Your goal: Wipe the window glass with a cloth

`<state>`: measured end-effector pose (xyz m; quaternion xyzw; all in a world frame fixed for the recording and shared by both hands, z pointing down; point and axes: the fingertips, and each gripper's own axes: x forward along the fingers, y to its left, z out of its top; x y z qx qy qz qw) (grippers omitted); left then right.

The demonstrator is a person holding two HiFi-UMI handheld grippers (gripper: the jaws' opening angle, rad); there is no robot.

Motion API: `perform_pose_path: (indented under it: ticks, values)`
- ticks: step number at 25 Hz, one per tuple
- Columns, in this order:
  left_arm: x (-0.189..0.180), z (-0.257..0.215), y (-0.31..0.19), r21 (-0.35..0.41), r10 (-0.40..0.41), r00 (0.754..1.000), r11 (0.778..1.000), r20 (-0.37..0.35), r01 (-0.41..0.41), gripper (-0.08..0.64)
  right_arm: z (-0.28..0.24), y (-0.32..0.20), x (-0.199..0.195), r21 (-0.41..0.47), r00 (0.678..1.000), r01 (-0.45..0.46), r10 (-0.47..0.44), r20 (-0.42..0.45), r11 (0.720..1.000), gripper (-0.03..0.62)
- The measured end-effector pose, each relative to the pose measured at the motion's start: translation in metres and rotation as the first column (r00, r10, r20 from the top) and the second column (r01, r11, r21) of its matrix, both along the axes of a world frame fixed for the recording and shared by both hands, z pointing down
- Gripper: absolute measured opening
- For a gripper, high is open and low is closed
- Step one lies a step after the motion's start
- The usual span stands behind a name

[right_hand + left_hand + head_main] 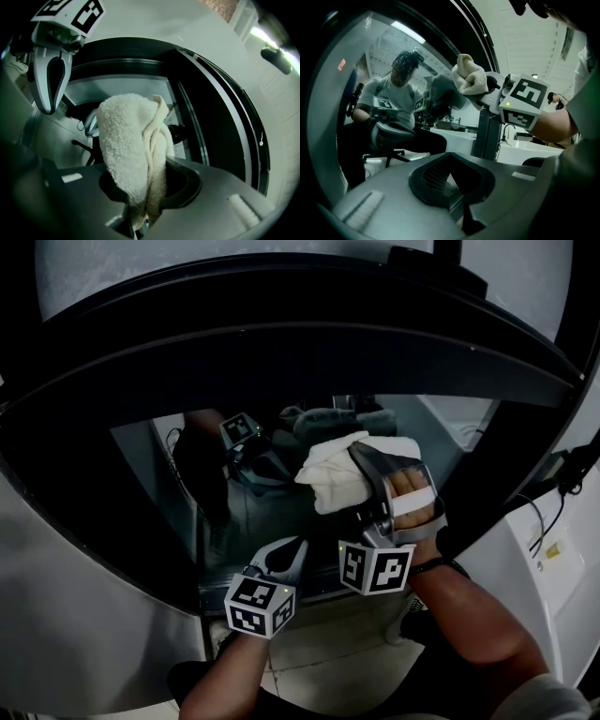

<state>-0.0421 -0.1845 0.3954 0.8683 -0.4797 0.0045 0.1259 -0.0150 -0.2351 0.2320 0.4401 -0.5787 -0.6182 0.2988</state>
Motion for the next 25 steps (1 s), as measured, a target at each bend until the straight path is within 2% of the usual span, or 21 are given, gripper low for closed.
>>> perform_pose_path:
  ticks: [15, 25]
  values:
    - [-0.001, 0.008, 0.002, 0.0, 0.006, 1.0, 1.0, 0.006, -0.006, 0.017, 0.045, 0.004, 0.0, -0.047, 1.0, 0.002, -0.003, -0.025, 0.999, 0.107]
    - [-0.002, 0.007, -0.003, -0.01, 0.002, 1.0, 1.0, 0.008, -0.002, 0.017, 0.056, 0.001, 0.001, -0.077, 1.0, 0.011, -0.012, -0.003, 0.997, 0.107]
